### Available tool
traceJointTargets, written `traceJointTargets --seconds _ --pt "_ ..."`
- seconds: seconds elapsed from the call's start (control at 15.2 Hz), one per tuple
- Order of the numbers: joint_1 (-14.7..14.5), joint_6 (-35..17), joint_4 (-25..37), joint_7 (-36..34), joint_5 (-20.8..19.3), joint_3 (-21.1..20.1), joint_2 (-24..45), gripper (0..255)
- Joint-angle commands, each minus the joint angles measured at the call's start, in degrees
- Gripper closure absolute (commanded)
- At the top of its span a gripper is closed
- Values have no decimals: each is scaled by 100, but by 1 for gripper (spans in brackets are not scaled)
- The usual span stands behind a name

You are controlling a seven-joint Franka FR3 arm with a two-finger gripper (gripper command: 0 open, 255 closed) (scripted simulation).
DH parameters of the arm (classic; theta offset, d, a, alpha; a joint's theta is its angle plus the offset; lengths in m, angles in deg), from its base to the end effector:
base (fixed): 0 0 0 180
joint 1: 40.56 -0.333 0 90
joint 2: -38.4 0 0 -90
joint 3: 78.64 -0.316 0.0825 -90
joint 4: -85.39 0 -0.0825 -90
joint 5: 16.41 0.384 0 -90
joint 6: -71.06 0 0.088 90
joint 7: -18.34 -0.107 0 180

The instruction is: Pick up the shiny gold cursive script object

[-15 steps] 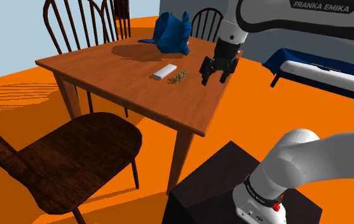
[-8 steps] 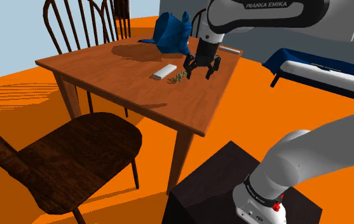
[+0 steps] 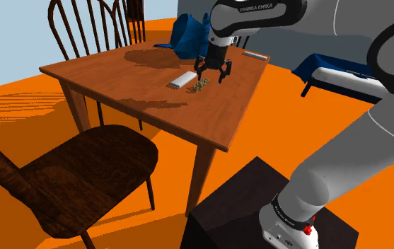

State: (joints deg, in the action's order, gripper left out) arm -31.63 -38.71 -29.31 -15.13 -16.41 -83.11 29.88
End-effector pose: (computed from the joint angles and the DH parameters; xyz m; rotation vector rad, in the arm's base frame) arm 0.5197 -0.0387 0.5284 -2.9652 1.0198 -0.0990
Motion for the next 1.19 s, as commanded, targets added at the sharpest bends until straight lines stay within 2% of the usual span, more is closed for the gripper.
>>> traceJointTargets --seconds 0.0,0.73,1.12 --pt "68 -58 349 -268 -56 25 405 0" --pt "348 76 2610 -1399 -212 372 2523 0" --pt "348 -363 2230 -1413 -219 375 2582 0"
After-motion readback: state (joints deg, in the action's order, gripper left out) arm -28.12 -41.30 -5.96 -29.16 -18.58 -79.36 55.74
